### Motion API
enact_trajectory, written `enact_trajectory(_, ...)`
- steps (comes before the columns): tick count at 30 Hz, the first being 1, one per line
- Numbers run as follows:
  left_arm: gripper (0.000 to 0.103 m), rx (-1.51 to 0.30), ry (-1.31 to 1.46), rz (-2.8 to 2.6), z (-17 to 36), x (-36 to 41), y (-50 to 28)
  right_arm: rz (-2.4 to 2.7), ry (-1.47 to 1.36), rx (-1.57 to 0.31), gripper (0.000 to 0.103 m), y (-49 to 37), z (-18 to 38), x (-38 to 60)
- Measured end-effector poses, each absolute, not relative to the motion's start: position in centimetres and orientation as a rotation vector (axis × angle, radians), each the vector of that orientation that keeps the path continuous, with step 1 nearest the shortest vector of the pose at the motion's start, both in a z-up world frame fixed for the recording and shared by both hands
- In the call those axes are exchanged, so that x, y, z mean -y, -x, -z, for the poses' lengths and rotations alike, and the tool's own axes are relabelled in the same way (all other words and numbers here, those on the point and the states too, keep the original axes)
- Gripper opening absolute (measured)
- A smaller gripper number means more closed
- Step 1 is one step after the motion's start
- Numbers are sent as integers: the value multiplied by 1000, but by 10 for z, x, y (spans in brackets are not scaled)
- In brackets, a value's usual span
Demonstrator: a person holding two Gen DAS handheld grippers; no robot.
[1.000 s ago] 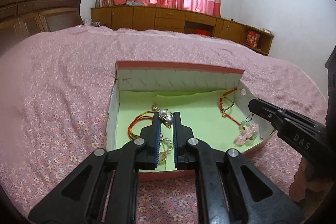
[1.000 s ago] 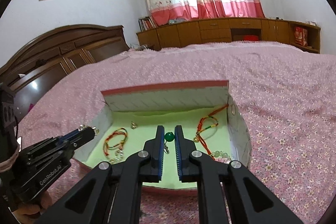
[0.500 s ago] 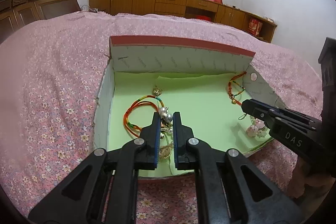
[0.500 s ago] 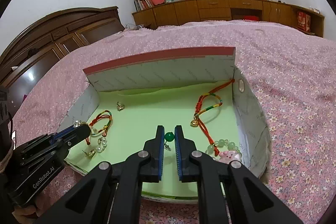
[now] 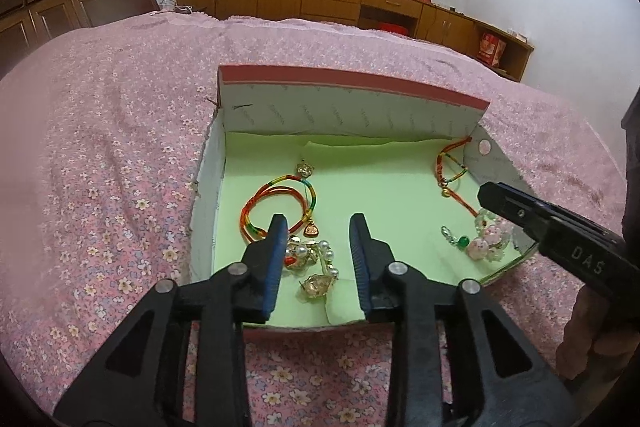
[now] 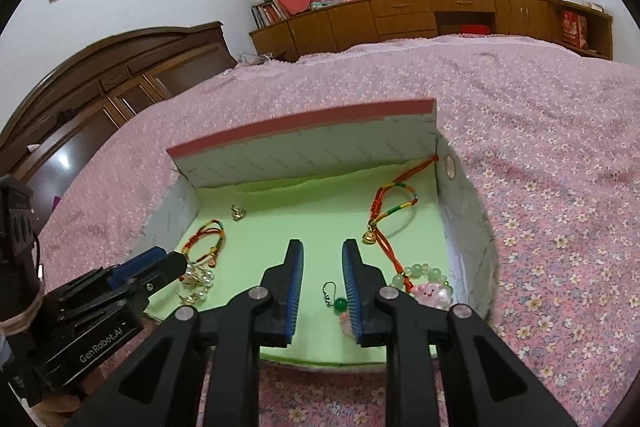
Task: Organize jewelry
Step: 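Open both tools to release the earrings inside the box, then withdraw both tools from the box and bring the left tool over the black feather clip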
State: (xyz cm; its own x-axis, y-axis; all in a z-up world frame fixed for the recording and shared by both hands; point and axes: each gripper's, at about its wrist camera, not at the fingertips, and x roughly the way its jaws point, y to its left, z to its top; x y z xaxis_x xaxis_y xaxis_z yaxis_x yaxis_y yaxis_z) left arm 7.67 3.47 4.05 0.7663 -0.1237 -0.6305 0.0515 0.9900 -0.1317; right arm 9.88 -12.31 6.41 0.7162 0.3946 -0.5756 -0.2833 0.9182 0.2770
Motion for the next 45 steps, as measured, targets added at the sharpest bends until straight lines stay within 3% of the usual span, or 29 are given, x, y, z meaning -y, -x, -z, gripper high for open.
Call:
enact_trajectory(15, 29, -700, 160, 130, -71, -37, -37, -389, -208, -611, 45, -46, -103, 143)
enact_trajectory(39, 34, -880, 217, 288, -64, 0, 13, -326, -221, -683, 48, 22, -90, 181)
enact_trajectory(45, 40, -935, 196, 311, -54, 16, 15, -328, -223, -690, 48, 29, -85, 185)
